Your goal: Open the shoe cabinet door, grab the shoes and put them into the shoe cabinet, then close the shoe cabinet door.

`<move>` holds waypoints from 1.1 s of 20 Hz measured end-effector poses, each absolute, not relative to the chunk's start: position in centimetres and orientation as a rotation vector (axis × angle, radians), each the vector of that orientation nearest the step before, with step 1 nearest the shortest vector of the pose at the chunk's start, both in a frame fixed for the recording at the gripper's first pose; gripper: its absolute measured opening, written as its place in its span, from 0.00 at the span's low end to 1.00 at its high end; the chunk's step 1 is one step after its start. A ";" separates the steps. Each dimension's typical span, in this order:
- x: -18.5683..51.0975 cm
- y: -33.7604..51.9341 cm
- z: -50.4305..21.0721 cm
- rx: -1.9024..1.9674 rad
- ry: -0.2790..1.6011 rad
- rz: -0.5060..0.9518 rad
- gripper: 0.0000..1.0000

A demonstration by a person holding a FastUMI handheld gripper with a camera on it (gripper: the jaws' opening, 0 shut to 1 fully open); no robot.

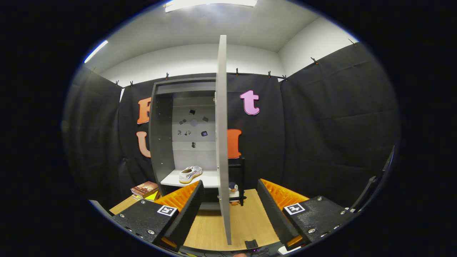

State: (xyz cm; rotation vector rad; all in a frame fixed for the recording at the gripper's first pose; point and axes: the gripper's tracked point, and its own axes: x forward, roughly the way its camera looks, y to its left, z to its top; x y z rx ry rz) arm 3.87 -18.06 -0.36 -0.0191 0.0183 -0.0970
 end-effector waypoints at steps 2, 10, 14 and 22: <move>4.7 -19.8 -0.5 -0.026 0.019 -0.094 0.94; 9.5 -21.9 -2.7 0.004 0.047 -0.007 0.93; 11.2 -21.4 -3.1 0.008 0.059 0.030 0.94; 12.0 -19.6 -2.9 0.037 0.035 0.057 0.89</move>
